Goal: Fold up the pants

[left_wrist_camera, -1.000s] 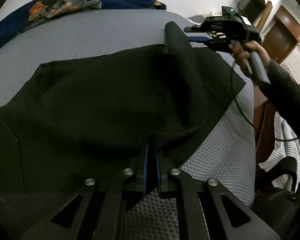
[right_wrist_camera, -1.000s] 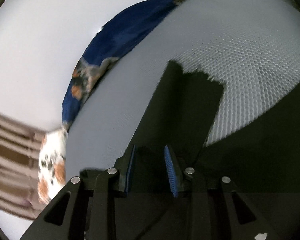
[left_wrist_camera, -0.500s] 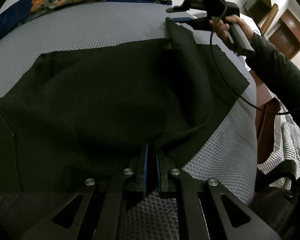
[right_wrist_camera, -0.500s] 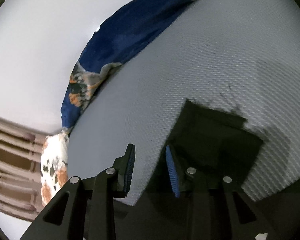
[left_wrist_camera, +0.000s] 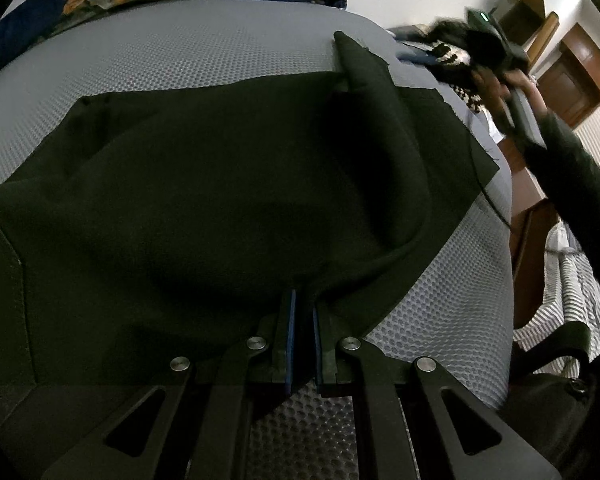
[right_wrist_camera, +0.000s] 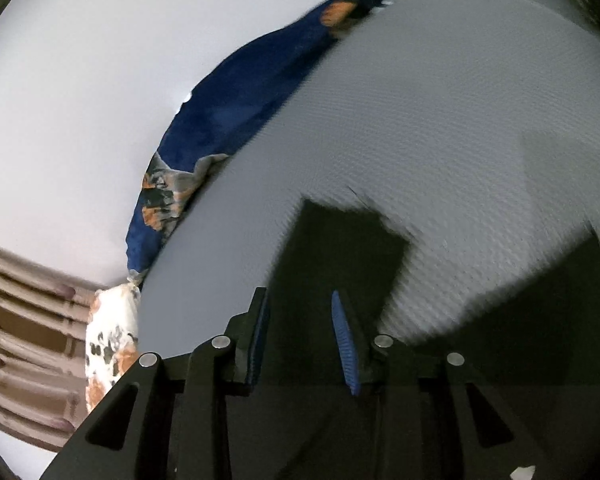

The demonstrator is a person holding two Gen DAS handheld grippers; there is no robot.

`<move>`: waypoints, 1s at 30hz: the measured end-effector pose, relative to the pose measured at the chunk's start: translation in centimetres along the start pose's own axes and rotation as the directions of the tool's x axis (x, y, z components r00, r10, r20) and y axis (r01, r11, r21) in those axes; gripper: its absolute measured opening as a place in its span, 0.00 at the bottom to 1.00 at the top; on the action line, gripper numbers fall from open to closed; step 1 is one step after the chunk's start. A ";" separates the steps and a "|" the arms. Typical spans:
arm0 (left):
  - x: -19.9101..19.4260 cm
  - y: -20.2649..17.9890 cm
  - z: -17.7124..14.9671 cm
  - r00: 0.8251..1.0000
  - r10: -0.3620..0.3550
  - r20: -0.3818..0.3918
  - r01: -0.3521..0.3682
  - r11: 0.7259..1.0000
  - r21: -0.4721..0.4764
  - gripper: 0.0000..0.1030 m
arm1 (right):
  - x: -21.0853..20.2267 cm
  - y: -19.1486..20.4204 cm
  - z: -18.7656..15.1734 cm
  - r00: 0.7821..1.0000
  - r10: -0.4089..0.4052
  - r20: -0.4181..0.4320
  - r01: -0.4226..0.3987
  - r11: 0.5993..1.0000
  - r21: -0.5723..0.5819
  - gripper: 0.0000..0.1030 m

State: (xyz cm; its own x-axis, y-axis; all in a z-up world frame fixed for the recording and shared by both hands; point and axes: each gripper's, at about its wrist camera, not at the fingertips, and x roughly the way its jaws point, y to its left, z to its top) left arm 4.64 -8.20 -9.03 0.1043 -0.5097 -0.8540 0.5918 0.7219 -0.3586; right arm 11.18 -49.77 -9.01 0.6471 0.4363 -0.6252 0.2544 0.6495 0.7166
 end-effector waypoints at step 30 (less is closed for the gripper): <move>-0.5 0.8 -0.5 1.000 0.003 0.003 -0.003 1.000 -0.002 0.08 | 2.6 1.5 -5.4 0.974 0.225 -0.043 -0.223 0.974 0.046 0.30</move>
State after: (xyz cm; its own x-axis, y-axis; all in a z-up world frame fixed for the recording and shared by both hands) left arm 4.65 -7.11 -9.09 0.1088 -0.5091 -0.8538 0.5900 0.7243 -0.3567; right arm 9.41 -44.29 -11.25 0.6564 0.5972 -0.4610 0.1369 0.5066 0.8512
